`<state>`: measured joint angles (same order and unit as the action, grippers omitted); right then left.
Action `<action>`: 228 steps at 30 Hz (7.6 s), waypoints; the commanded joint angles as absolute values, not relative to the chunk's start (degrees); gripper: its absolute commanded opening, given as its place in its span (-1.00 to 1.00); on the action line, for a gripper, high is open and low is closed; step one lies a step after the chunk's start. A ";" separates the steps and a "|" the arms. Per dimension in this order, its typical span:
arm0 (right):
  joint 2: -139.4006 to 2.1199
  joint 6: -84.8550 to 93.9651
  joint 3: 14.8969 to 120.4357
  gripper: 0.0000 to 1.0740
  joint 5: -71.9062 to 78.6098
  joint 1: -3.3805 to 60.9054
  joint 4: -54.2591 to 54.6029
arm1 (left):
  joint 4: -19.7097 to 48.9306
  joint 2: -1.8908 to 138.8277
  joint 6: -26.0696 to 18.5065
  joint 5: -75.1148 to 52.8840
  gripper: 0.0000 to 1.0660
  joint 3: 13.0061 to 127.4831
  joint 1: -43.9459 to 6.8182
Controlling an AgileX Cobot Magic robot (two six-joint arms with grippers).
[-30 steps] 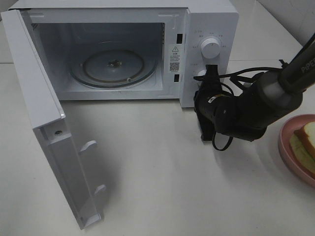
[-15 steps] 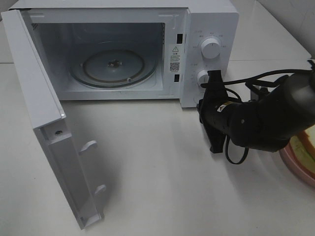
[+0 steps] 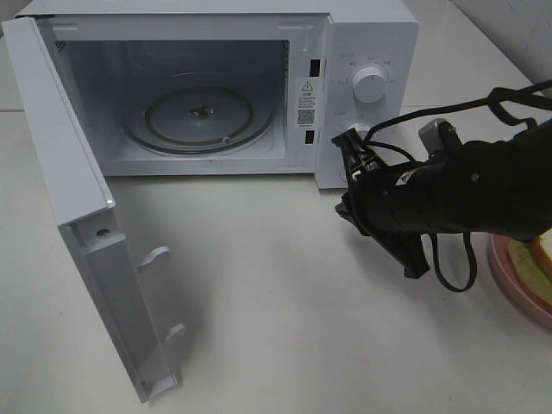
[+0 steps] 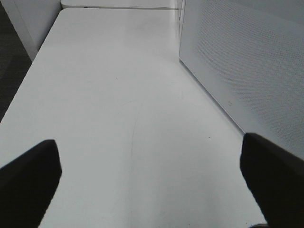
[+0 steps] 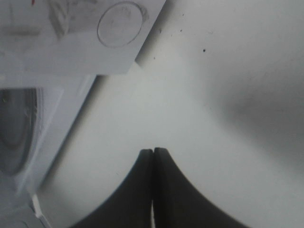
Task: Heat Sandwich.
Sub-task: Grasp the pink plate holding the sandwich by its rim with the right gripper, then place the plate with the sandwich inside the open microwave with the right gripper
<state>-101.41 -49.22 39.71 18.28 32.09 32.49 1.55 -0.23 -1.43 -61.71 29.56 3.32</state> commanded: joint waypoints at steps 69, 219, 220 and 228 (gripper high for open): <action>-93.33 -4.24 45.03 0.67 -36.33 8.71 -8.54 | 1.78 -1.72 -1.32 -61.08 0.83 29.56 2.98; -80.50 -19.88 44.92 -1.00 -61.19 54.60 -26.81 | 1.78 -1.72 -1.32 -61.08 0.83 29.56 2.98; -80.50 -19.42 44.92 -1.00 -61.19 55.41 -26.81 | 1.78 -1.72 -1.32 -61.08 0.83 29.56 2.98; -80.50 -15.18 44.92 -1.00 -61.08 59.64 -26.99 | 1.78 -1.72 -1.32 -61.08 0.83 29.56 2.98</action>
